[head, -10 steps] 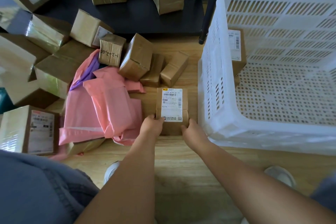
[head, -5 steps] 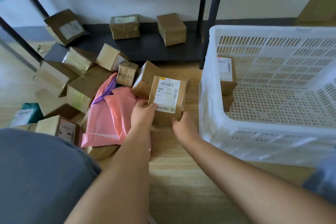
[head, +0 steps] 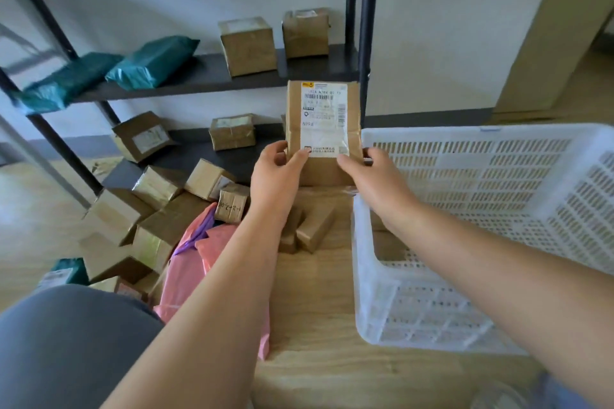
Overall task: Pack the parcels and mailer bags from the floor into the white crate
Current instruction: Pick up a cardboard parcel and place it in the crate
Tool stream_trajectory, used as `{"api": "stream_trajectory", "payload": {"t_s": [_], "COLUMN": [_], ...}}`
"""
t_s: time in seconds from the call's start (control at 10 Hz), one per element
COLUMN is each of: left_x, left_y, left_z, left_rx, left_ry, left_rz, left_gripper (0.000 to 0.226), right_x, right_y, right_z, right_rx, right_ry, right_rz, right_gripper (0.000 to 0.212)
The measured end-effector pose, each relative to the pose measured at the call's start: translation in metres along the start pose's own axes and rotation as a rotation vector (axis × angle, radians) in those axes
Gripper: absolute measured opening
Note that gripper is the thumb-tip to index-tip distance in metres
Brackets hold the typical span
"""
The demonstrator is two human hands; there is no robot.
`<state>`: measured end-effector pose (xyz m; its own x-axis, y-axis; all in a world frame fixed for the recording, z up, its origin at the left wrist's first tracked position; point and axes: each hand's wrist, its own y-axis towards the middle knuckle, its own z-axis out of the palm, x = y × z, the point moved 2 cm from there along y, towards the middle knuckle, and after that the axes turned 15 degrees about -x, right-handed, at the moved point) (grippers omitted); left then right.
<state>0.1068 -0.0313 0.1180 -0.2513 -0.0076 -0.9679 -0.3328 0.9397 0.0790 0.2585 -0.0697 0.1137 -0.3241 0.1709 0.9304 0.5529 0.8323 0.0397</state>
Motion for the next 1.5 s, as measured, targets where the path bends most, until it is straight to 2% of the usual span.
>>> {"api": "stream_trajectory", "payload": {"t_s": [0.1, 0.3, 0.4, 0.6, 0.8, 0.9, 1.0, 1.1, 1.2, 1.3, 1.4, 1.5], "left_x": [-0.018, -0.033, -0.037, -0.004, 0.049, 0.069, 0.088, 0.130, 0.147, 0.129, 0.128, 0.144], "left_y": [-0.005, -0.018, -0.022, -0.035, -0.054, -0.059, -0.061, -0.056, -0.058, -0.060, -0.051, -0.049], "left_z": [0.030, 0.100, 0.149, 0.230, 0.288, 0.302, 0.314, 0.337, 0.351, 0.344, 0.343, 0.352], "left_rx": [0.037, 0.222, 0.313, 0.432, 0.489, 0.562, 0.583, 0.642, 0.753, 0.917, 1.058, 1.135], "left_ry": [-0.008, 0.025, 0.079, 0.224, 0.362, 0.471, 0.521, 0.679, 0.795, 1.116, 1.288, 1.370], "left_rz": [0.022, 0.042, 0.056, 0.007, -0.137, -0.122, -0.109, -0.020, 0.115, 0.084, 0.418, 0.517], "left_gripper": [0.047, 0.046, 0.045, 0.036, 0.026, 0.021, 0.029, 0.042, 0.037, 0.030, 0.032, 0.027], "right_x": [0.006, -0.006, -0.025, -0.087, -0.158, -0.194, -0.226, -0.256, -0.280, -0.300, -0.307, -0.307], "right_y": [0.029, 0.090, 0.121, 0.165, 0.197, 0.205, 0.211, 0.216, 0.216, 0.215, 0.214, 0.216], "right_z": [-0.040, -0.103, -0.128, -0.149, -0.154, -0.150, -0.141, -0.130, -0.119, -0.109, -0.102, -0.100], "right_rx": [-0.052, -0.108, -0.117, -0.101, -0.021, -0.001, 0.052, 0.161, 0.281, 0.323, 0.317, 0.316], "right_ry": [-0.023, -0.119, -0.163, -0.238, -0.360, -0.381, -0.410, -0.502, -0.625, -0.613, -0.519, -0.474], "right_rz": [-0.036, 0.057, 0.105, 0.268, 0.420, 0.477, 0.524, 0.524, 0.572, 0.653, 0.698, 0.703], "right_gripper": [0.046, 0.057, 0.036, 0.012, 0.010, 0.015, 0.019, 0.022, 0.033, 0.037, 0.029, 0.024]}}
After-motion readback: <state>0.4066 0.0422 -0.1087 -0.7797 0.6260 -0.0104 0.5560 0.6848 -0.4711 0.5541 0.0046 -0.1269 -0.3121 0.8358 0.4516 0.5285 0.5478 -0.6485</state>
